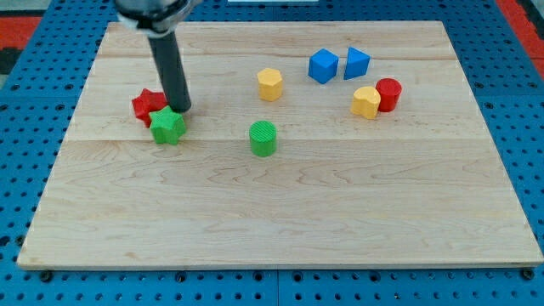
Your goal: Move the red star above the green star
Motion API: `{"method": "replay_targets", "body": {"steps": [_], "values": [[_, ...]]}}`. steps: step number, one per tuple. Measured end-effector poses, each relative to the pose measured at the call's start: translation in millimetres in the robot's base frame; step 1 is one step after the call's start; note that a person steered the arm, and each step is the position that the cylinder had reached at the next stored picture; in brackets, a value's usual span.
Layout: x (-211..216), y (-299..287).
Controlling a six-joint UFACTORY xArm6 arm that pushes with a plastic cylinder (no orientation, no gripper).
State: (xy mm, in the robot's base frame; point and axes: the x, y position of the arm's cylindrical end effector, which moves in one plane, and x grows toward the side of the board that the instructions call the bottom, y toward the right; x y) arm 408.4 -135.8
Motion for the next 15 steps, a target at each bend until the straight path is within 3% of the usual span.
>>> {"method": "replay_targets", "body": {"steps": [1,2,3,4,5,6,7,8,9,11,12,13,15], "values": [[47.0,-5.5],[87.0,-57.7],[83.0,-64.4],[34.3,-57.3],[-3.1,14.2],[-37.0,13.1],[-61.3,-38.4],[12.9,-44.6],[31.9,-39.7],[15.5,-63.0],[22.3,-38.2],[68.0,-16.7],[82.3,-16.8]]}}
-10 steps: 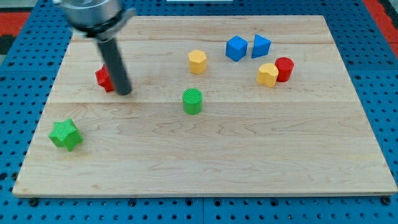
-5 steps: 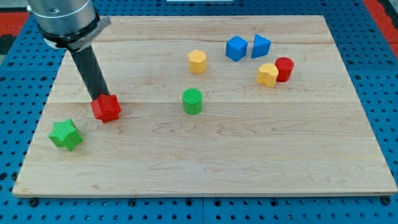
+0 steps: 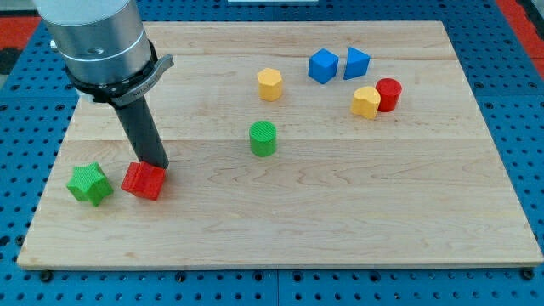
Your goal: Move the red star above the green star
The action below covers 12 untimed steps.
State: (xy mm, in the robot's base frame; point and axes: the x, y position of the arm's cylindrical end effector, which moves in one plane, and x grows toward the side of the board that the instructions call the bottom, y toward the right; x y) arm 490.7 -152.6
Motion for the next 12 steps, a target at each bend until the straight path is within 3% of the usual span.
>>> {"method": "replay_targets", "body": {"steps": [1,3,5,6,7,9,10,11,12], "values": [[0.0,0.3],[48.6,3.0],[34.9,35.4],[100.7,46.9],[127.1,46.7],[126.4,-67.1],[127.1,-64.7],[49.6,-21.8],[4.5,28.1]]}}
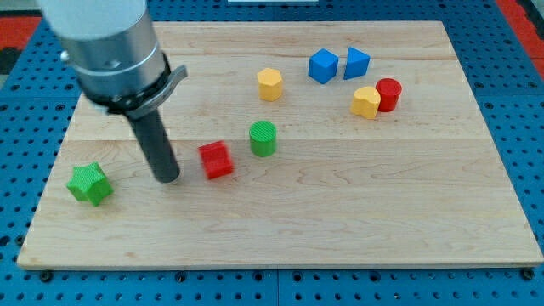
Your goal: Move the red star above the green star
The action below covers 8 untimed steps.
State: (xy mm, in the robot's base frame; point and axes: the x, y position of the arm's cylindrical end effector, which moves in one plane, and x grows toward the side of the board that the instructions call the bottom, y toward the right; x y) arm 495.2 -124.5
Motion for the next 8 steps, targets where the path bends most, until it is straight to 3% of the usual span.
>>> {"method": "replay_targets", "body": {"steps": [1,2,3,4,5,6,7,8], "values": [[35.3,2.5],[39.5,90.2],[-4.0,103.4],[-11.6,5.0],[-12.2,-27.7],[-13.0,90.4],[-36.1,84.7],[-65.6,34.4]]}}
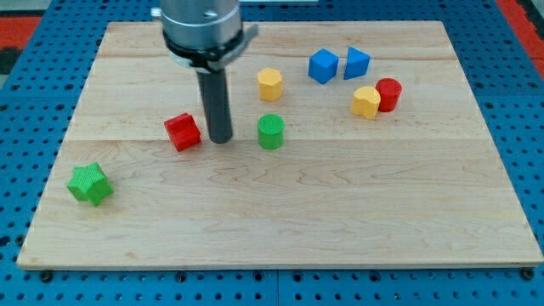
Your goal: Move the red star above the green star
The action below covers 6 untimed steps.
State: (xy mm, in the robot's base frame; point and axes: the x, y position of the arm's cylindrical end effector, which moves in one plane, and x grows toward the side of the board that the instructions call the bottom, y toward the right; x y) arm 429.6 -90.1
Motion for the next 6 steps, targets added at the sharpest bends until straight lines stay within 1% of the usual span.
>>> {"method": "replay_targets", "body": {"steps": [1,2,3,4,5,6], "values": [[-4.4,-77.4],[25.4,-110.2],[21.4,-110.4],[-3.8,-97.3],[-8.0,-42.4],[-26.8,21.3]]}}
